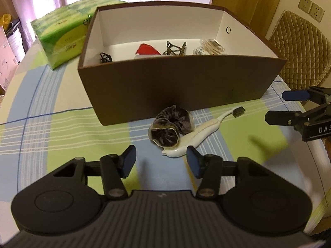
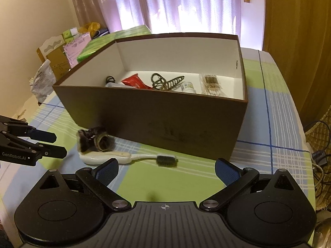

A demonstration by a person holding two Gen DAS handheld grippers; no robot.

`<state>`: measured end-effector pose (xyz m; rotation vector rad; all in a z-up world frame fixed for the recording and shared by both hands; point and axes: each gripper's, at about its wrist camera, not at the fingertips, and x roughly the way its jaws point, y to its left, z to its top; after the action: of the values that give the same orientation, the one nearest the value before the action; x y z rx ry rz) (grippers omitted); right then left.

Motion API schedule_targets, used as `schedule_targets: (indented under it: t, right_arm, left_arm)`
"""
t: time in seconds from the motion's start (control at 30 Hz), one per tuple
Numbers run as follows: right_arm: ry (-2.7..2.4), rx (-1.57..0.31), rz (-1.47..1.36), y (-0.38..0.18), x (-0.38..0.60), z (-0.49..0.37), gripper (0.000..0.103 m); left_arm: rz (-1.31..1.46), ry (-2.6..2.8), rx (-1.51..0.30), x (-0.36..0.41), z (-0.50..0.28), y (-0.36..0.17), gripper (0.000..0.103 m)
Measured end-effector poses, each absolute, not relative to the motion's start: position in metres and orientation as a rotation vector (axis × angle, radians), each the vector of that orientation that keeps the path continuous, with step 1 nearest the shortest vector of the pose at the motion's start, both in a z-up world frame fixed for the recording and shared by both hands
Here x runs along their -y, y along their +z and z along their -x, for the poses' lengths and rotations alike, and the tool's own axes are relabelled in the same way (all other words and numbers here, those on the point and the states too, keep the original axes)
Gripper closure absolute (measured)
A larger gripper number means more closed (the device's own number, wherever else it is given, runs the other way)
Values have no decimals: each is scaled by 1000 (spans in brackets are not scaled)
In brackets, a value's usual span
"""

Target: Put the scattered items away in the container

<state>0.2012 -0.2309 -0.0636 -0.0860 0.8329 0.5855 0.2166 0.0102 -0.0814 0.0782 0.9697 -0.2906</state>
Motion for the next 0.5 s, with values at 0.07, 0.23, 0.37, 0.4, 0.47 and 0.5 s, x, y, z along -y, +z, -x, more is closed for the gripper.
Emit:
schedule_targets:
  t: [0.07,0.23,0.37,0.4,0.47,0.5]
  right_arm:
    - [584,-836,81,-66,233,-205,21]
    - [601,-876,66,-74,236,-212,30]
    - [613,-884,68,-77,234,-214,30]
    - [619,-887,68,-78,233,-215,30]
    - [635,-886,73,-78,231,-215,30]
    - [650,-884,78,-78,229,-215,30]
  left_arm:
    - [-74,-294,-973,-9,-220,-85,55]
    - [-61,-288,-984,-4,-230,-94,55]
    - [-20,-288,-989,-1,-239,-101,69]
    - [-12,-285,-989,0,-241,-102,80]
    - [4,-276,-985,-1,-244,-104,96]
    - [14,-271,-980,-3,-245,-104,96]
